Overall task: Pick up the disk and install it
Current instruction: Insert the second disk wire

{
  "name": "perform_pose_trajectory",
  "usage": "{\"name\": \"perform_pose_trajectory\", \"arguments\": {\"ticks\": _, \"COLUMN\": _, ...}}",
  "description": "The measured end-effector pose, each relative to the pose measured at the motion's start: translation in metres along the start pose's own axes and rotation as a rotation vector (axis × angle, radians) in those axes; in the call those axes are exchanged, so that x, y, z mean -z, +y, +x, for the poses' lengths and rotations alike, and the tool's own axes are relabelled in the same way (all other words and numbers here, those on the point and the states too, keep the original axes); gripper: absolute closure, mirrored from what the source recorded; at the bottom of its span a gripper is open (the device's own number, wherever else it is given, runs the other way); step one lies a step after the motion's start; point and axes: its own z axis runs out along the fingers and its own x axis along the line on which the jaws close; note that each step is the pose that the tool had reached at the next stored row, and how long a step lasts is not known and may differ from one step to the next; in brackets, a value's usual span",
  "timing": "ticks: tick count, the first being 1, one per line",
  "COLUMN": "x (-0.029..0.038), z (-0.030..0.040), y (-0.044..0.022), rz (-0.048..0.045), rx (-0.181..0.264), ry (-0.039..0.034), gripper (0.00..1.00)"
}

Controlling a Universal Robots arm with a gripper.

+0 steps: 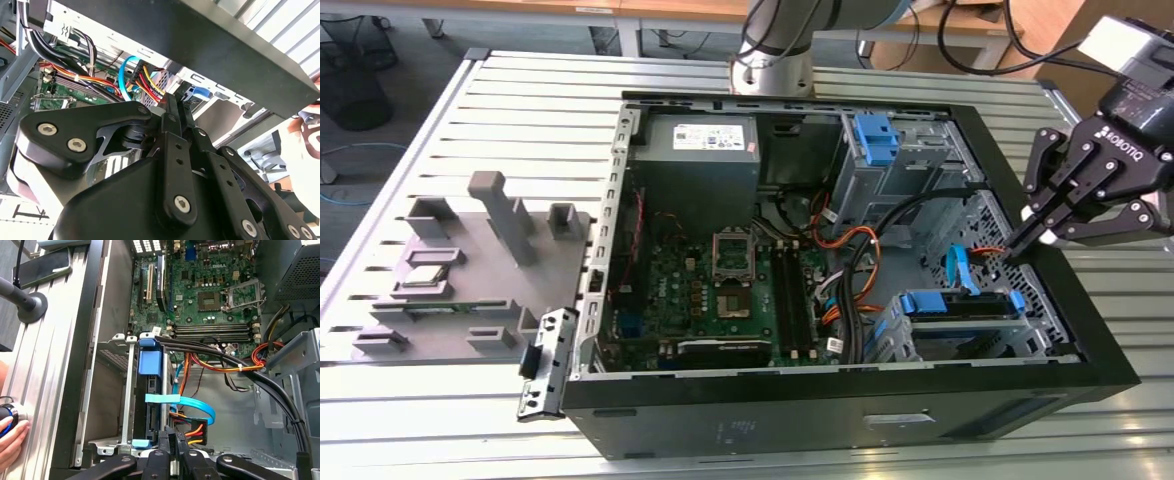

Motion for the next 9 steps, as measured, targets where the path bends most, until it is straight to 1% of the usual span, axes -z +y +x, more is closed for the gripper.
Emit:
{"name": "perform_pose_trajectory", "arguments": {"ticks": 2, "x": -0.0009, "z": 0.0001, "y": 0.003, "rz": 0.0062, "rx": 0.0, "ry": 0.0003, "gripper": 0.83}}
{"name": "perform_pose_trajectory", "arguments": {"ticks": 5, "x": -0.0017, "z": 0.0003, "y": 0.005, "rz": 0.0103, "rx": 0.0, "ry": 0.0002, "gripper": 0.83}}
{"name": "perform_pose_trajectory", "arguments": {"ticks": 6, "x": -0.0018, "z": 0.0003, "y": 0.0056, "rz": 0.0131, "rx": 0.001, "ry": 0.0004, "gripper": 0.83}}
{"name": "perform_pose_trajectory", "arguments": {"ticks": 9, "x": -0.0021, "z": 0.0006, "y": 0.0064, "rz": 0.0294, "rx": 0.005, "ry": 0.0013, "gripper": 0.83}}
